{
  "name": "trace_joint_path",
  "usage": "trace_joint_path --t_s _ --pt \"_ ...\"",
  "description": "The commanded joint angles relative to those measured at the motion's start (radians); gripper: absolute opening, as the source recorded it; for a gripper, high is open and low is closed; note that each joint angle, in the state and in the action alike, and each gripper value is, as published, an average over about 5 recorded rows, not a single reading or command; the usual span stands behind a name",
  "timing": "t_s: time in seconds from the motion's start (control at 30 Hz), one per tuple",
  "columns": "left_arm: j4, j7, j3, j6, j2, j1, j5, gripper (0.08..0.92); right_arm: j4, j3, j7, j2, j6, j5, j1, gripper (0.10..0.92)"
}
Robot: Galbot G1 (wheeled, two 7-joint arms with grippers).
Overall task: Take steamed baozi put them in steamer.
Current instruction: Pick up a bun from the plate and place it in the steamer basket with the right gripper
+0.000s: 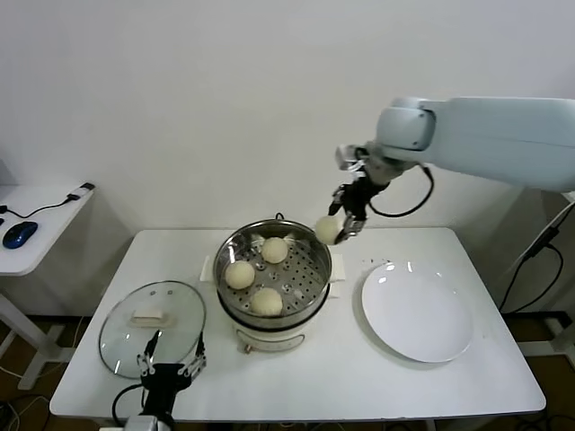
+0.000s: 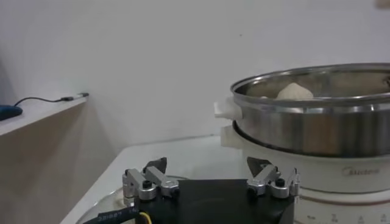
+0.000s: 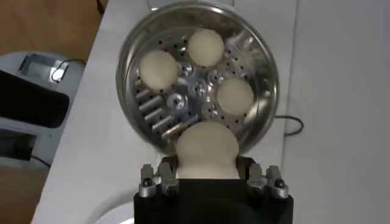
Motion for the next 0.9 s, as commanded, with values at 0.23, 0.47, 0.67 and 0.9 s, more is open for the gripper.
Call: trace_joint_path --t_s 0.23,0.47,0.67,0.9 --pt "0.000 -0.002 0.001 -0.011 0.000 0.009 0.003 0.823 -0.025 -0.010 0.238 0.180 -0.158 0.049 -0.232 0.636" --pt "-0.002 -0.001 0.000 -0.010 0.000 0.008 0.002 0.823 -0.097 0.010 0.239 0.182 -0.159 -0.025 -0.303 0.636" --pt "0.003 0.000 -0.004 -0.010 0.005 0.002 -0.003 0.823 -0.130 0.027 0.243 0.192 -0.157 -0.045 -0.334 0.636" --pt "0.008 0.001 -0.007 -0.006 0.007 -0.010 -0.008 0.823 -0.152 0.039 0.201 0.203 -0.111 -0.045 -0.328 0.656"
